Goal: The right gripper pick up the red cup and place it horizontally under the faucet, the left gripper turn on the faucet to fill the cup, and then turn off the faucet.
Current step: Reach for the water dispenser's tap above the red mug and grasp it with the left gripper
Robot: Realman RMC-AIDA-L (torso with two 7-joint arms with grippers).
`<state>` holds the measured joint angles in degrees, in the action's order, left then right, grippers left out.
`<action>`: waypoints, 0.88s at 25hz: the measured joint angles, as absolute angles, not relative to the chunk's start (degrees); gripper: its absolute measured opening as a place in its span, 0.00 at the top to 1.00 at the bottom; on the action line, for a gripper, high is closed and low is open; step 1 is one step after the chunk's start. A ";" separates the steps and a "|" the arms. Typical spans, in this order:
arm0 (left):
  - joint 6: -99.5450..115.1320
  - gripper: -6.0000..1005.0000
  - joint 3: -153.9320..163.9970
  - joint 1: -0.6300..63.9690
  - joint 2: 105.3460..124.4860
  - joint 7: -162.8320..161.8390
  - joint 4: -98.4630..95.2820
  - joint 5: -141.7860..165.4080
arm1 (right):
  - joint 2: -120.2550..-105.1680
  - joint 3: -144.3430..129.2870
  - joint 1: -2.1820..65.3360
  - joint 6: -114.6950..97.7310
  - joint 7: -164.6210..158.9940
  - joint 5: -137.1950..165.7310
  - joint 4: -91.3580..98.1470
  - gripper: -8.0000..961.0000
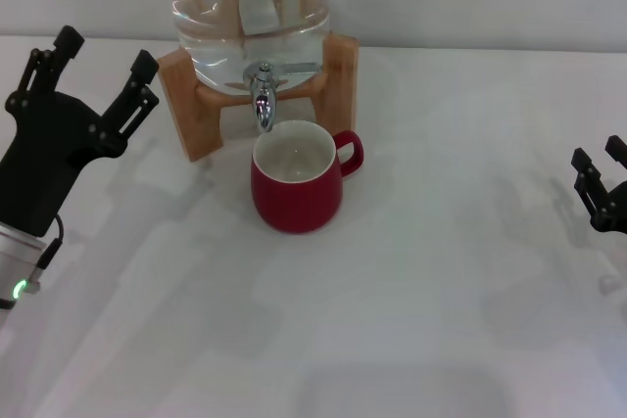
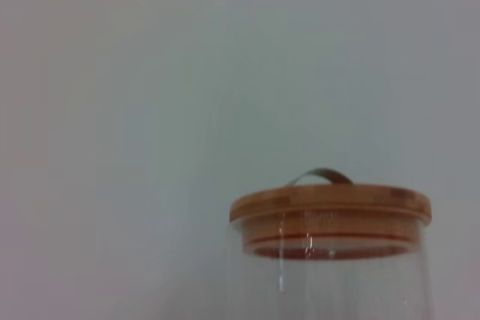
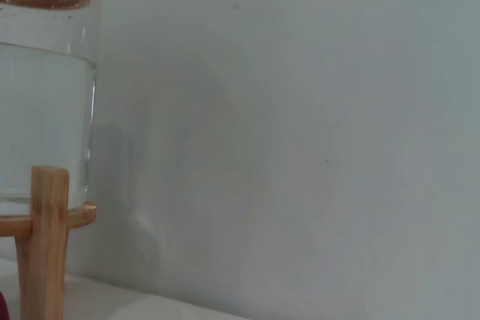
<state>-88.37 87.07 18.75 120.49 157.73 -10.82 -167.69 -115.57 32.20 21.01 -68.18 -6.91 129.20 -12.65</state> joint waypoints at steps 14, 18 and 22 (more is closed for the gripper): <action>-88.72 0.11 86.92 18.72 120.45 157.68 -10.81 -167.70 | -115.58 31.25 21.04 -67.95 -6.94 129.29 -12.59 0.39; -88.96 0.11 86.92 18.74 120.38 157.67 -10.81 -167.78 | -115.58 31.28 21.00 -67.97 -7.06 129.41 -12.81 0.24; -89.08 0.11 86.92 18.71 120.34 157.67 -10.86 -167.79 | -115.58 31.70 20.66 -68.35 -7.63 128.94 -13.25 0.12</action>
<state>-89.08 86.92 18.71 120.34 157.67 -10.86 -167.79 -115.58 31.70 20.66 -68.35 -7.63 128.94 -13.25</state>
